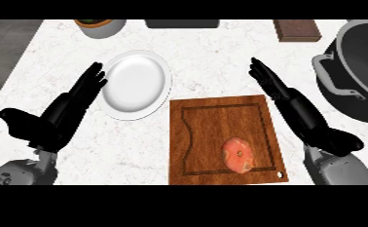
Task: Pick the squash from the cutting board and place it in the pot
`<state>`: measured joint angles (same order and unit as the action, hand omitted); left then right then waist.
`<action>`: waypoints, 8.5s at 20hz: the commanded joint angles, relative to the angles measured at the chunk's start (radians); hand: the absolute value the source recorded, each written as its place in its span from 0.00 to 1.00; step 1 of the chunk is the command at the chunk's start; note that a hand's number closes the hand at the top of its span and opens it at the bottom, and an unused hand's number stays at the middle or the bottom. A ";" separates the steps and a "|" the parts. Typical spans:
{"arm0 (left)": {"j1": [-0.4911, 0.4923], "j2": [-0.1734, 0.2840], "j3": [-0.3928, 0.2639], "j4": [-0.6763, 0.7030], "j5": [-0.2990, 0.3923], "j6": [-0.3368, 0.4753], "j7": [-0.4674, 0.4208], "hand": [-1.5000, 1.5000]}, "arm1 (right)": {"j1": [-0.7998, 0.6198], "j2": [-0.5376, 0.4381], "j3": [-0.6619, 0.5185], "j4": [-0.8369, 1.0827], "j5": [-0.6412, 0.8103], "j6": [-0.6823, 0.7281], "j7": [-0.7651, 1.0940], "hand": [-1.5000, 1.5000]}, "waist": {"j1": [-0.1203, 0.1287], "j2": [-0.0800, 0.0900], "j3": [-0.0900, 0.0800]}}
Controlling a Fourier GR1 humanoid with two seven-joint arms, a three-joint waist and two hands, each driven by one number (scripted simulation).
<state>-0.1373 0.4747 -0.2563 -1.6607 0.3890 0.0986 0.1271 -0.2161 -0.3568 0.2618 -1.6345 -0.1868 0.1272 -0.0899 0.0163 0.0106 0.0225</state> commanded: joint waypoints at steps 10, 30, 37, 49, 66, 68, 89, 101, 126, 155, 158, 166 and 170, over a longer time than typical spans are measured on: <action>0.129 -0.167 0.034 0.024 -0.135 0.230 -0.240 0.50 | 0.178 -0.077 -0.378 0.072 0.044 -0.008 -0.637 0.00 | -0.028 -0.007 -0.019; 0.137 -0.213 0.043 0.074 -0.163 0.209 -0.291 0.50 | 0.554 -0.268 -0.235 -0.296 0.602 -0.019 -0.647 0.00 | -0.020 -0.011 -0.025; 0.119 -0.296 -0.017 0.078 -0.237 0.268 -0.260 0.50 | 0.537 -0.132 -0.008 -0.405 0.832 0.003 -0.359 0.00 | -0.015 -0.011 -0.023; 0.126 -0.318 0.047 0.088 -0.266 0.220 -0.272 0.50 | 0.502 -0.068 0.026 -0.194 1.017 0.001 -0.348 0.00 | -0.019 -0.011 -0.022; 0.120 -0.329 0.155 0.038 -0.293 0.111 -0.207 0.50 | 0.318 0.129 0.051 0.036 1.153 -0.022 -0.313 0.00 | -0.015 -0.011 -0.022; 0.063 -0.363 0.168 0.176 -0.293 0.096 -0.274 0.50 | 0.266 0.151 0.055 0.047 1.160 0.008 -0.294 0.00 | -0.017 -0.010 -0.023; 0.099 -0.382 0.137 0.074 -0.344 0.098 -0.251 0.50 | 0.051 0.251 -0.096 0.270 1.375 0.034 0.077 1.00 | 0.013 0.001 -0.027; 0.103 -0.379 0.178 0.109 -0.329 0.088 -0.254 0.50 | -0.136 0.356 -0.036 0.099 1.454 -0.136 0.350 1.00 | -0.016 -0.013 -0.022; 0.136 -0.392 0.187 0.096 -0.366 0.073 -0.260 0.50 | -0.224 0.051 -0.526 0.018 1.361 -0.057 0.386 1.00 | -0.014 -0.009 -0.022; 0.129 -0.440 0.166 0.111 -0.378 0.060 -0.273 0.50 | -0.405 -0.252 -0.755 1.162 1.182 -0.180 -0.047 0.00 | 0.007 0.000 -0.020; 0.123 -0.395 0.198 0.053 -0.353 0.037 -0.227 0.50 | -0.415 -0.234 -0.847 1.151 1.062 -0.200 -0.148 0.00 | 0.012 -0.002 -0.019; 0.143 -0.413 0.176 0.030 -0.368 0.054 -0.214 0.50 | -0.451 -0.239 -1.120 1.141 0.737 -0.181 -0.331 0.00 | 0.001 -0.005 -0.018; 0.125 -0.430 0.175 0.062 -0.377 0.068 -0.222 0.50 | -0.433 -0.363 -1.205 1.237 0.658 -0.102 -0.353 0.00 | 0.004 0.003 -0.018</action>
<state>-0.0020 0.0473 -0.0822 -1.5909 0.0137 0.1598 -0.1161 -0.6815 -0.6429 -0.8580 -0.4731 0.5541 -0.0255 -0.3811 0.0188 0.0028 -0.0070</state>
